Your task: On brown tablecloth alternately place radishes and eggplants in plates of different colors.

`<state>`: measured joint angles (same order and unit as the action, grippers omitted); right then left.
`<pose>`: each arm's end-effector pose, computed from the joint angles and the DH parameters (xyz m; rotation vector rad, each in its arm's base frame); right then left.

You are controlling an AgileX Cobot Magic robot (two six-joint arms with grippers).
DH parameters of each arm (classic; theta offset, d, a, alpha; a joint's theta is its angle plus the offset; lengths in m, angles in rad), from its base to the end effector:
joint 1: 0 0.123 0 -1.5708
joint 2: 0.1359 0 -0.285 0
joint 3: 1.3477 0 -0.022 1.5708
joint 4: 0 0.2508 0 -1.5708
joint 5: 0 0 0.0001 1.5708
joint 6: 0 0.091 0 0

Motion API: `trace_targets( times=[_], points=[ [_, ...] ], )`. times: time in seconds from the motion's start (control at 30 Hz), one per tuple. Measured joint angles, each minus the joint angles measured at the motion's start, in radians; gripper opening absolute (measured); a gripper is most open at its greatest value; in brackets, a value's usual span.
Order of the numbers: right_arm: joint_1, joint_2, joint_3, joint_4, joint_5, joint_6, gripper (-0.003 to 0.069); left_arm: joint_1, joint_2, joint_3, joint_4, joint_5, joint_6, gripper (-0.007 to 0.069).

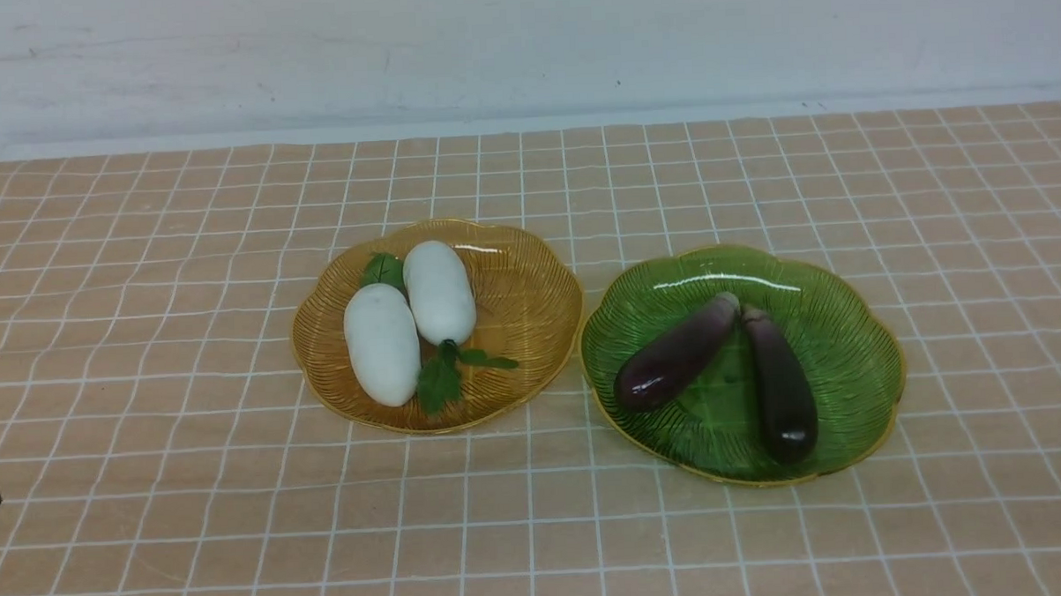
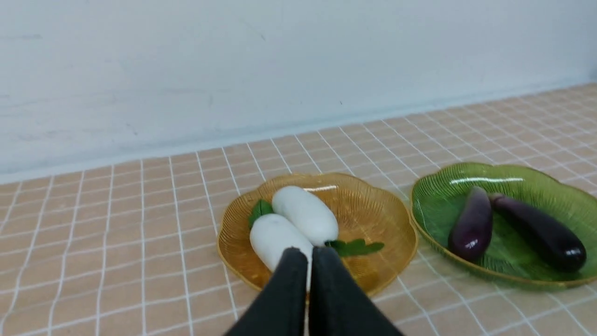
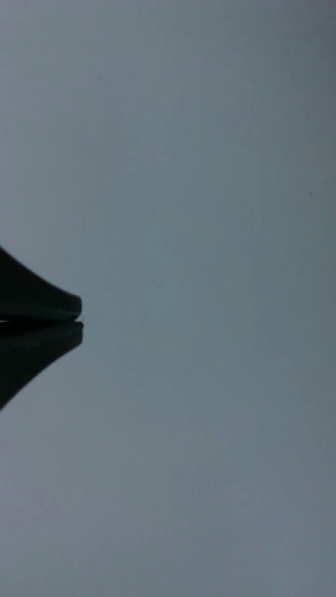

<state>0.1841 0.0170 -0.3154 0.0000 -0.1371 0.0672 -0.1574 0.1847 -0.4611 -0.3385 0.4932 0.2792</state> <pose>0.0210 0.0039 0.3265 -0.0614 1.0489 0.2278 0.0426 -0.0213 0.3130 0.2330 1.6659 -0.2670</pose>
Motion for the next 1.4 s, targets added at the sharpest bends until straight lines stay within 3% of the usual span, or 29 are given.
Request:
trace_targets(
  times=[0.5,0.87,1.1,1.4],
  points=[
    [0.0,0.0,0.0,0.0,0.0,0.0,-0.0015,0.0,-0.012,0.017,0.005,-0.009,-0.001,-0.0003],
    [0.0,0.0,0.0,-0.005,-0.001,0.0,-0.0015,0.068,-0.194,0.36,0.359,-0.117,-0.236,-0.0003],
    [0.0,0.0,0.0,-0.006,-0.001,0.0,-0.0015,0.068,-0.197,0.48,0.392,-0.112,-0.253,-0.0003],
    [0.0,0.0,0.0,-0.006,-0.001,0.001,-0.0015,0.068,-0.197,0.489,0.373,-0.111,-0.254,-0.0003]
  ],
)
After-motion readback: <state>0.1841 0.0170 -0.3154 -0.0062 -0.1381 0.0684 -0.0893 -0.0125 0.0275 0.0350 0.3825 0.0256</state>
